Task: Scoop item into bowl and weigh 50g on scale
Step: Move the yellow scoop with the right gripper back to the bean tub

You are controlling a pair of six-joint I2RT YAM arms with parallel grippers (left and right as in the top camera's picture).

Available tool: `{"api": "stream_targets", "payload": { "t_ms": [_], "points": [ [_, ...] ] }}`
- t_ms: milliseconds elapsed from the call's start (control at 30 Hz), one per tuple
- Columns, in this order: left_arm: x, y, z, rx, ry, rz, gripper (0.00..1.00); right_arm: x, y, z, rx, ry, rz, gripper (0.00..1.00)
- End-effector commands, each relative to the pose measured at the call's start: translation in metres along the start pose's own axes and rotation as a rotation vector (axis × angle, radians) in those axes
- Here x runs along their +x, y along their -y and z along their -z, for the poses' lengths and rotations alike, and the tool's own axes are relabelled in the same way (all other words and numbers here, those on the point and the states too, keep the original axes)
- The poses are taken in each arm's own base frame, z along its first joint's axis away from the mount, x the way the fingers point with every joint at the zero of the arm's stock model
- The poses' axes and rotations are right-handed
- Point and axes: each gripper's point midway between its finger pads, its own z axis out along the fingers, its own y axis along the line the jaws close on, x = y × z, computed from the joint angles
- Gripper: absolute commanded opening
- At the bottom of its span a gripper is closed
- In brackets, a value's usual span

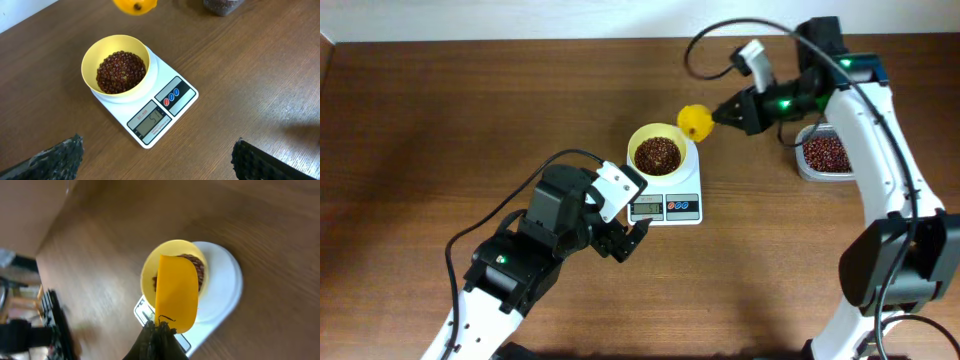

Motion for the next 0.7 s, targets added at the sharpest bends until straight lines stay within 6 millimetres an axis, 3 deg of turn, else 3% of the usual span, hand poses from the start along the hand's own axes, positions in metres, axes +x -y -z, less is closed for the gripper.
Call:
{"api": "stream_targets", "payload": {
  "t_ms": [0,100,200,233,400,567,667],
  "points": [
    [0.0,0.001,0.002,0.009,0.008,-0.003,0.99,-0.011,0.009,0.035,0.024,0.08,-0.129,0.04],
    [0.0,0.001,0.002,0.009,0.008,-0.003,0.99,0.008,0.045,0.077,0.078,0.114,-0.279,0.04],
    [0.0,0.001,0.002,0.009,0.008,-0.003,0.99,0.027,0.069,0.11,0.116,0.145,-0.399,0.04],
    [0.0,0.001,0.002,0.009,0.008,-0.003,0.99,0.039,0.082,0.129,0.145,0.161,-0.458,0.04],
    [0.0,0.001,0.002,0.009,0.008,-0.003,0.99,0.092,0.132,0.182,0.421,0.09,-0.551,0.04],
    [0.0,0.001,0.002,0.009,0.008,-0.003,0.99,0.092,0.169,0.222,0.784,0.001,-0.46,0.04],
    [0.0,0.001,0.002,0.009,0.008,-0.003,0.99,0.09,0.181,0.23,0.928,-0.08,-0.37,0.04]
  ]
}}
